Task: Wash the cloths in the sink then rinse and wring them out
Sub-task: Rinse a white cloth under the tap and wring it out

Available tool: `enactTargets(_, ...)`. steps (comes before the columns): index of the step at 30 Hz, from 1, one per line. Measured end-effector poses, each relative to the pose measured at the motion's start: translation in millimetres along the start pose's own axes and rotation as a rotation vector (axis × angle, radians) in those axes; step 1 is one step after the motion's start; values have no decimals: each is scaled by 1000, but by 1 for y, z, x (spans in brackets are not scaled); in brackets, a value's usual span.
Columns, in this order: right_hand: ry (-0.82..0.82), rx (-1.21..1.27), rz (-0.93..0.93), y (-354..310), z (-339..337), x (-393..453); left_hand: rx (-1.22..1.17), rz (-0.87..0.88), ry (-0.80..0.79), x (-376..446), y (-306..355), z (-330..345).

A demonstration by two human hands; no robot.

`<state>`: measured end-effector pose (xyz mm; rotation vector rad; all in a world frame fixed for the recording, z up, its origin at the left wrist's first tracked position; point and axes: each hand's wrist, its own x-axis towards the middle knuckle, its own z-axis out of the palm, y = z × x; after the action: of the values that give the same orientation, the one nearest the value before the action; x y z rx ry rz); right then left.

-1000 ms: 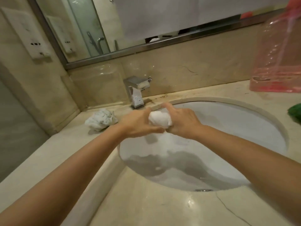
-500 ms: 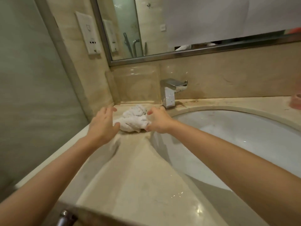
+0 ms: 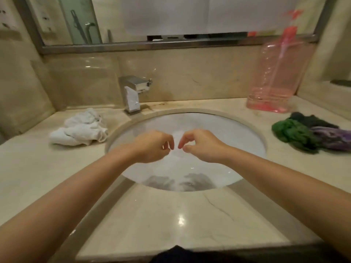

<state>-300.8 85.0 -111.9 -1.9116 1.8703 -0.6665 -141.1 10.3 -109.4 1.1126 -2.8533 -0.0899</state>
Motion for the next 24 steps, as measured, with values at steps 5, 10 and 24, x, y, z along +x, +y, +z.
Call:
enactTargets(5, 254, -414, 182, 55, -45, -42, 17, 179, -232, 44, 73, 27)
enactTargets(10, 403, -684, 471, 94, -72, -69, 25, 301, -276, 60, 122, 41)
enactTargets(24, 519, -361, 268, 81, -70, -43, -644, 90, -238, 58, 72, 28)
